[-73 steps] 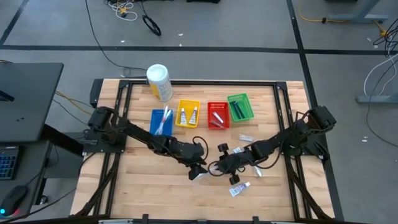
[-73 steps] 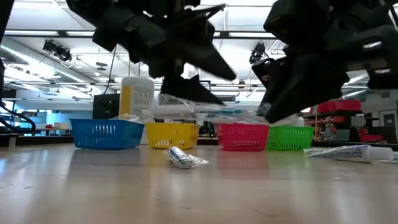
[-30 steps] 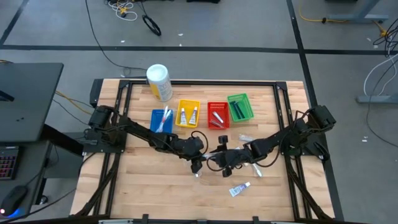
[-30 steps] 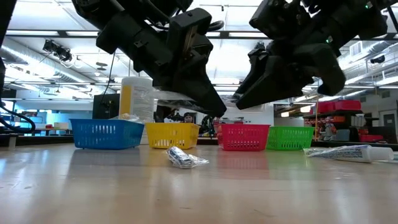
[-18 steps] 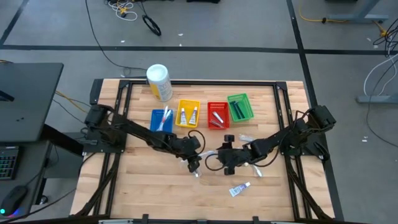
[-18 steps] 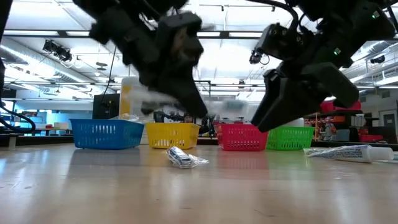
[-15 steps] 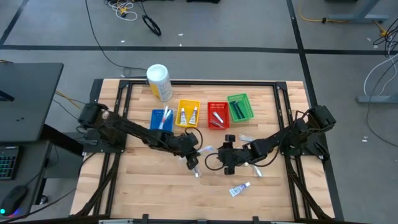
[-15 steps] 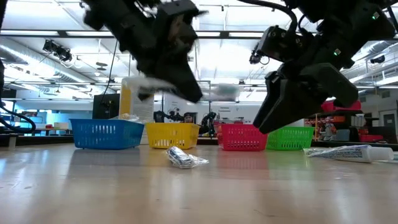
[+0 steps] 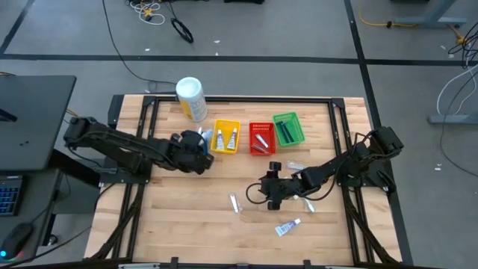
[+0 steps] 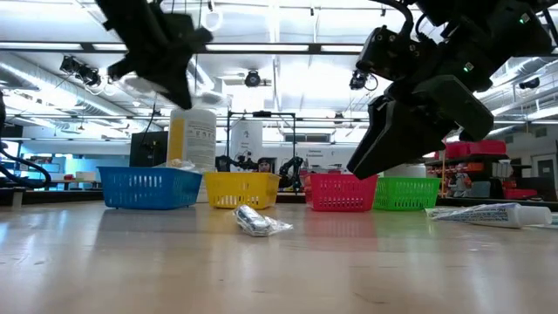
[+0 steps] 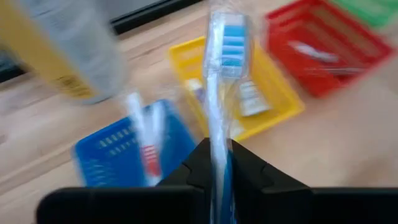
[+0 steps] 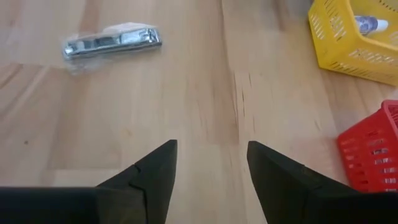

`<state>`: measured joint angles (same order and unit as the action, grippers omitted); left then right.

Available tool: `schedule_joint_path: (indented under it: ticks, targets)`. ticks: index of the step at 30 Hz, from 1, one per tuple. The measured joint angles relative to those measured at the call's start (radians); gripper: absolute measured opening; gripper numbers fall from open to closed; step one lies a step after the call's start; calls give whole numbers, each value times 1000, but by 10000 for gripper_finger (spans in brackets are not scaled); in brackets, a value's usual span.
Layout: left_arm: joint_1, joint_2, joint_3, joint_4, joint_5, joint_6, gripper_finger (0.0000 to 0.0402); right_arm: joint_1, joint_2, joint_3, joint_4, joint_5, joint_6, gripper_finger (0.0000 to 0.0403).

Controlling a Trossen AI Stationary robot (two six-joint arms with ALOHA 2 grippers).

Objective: Pick & Place Travel size toiletries
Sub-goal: Put the blue toothbrush into the blue bin

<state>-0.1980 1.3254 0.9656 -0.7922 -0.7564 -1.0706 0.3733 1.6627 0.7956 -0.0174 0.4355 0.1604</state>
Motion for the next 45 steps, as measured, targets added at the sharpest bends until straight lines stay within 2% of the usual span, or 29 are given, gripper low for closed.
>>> schedule_joint_path:
  ticks: [3, 6, 10, 14, 18, 22, 28, 34, 42, 45]
  targets:
    - [23, 18, -23, -11, -17, -77, 64, 0, 0, 0, 1, -1, 0, 207]
    - [56, 49, -76, 11, -17, -108, 69, 0, 0, 0, 7, -2, 0, 207]
    - [121, 96, -147, 28, -26, -189, 55, 0, 0, 0, 22, -2, 0, 207]
    - [168, 119, -198, 53, -19, -193, 37, 0, 0, 0, 29, -2, 0, 207]
    - [171, 124, -202, 89, -37, -139, 24, 0, 0, 0, 29, -3, -3, 207]
    - [163, 124, -155, 94, -20, -48, 16, 0, 0, 0, 28, -3, -3, 207]
    - [160, 126, -119, 106, 156, 75, 19, 0, 0, 0, 29, -3, -3, 207]
    - [185, 127, -119, 103, 220, 169, 53, 0, 0, 0, 29, -26, 0, 207]
    - [218, 127, -119, 102, 310, 248, 136, 0, 0, 0, 29, -54, 0, 207]
    - [228, 134, -119, 102, 314, 249, 158, 0, 0, 0, 29, -54, 0, 207]
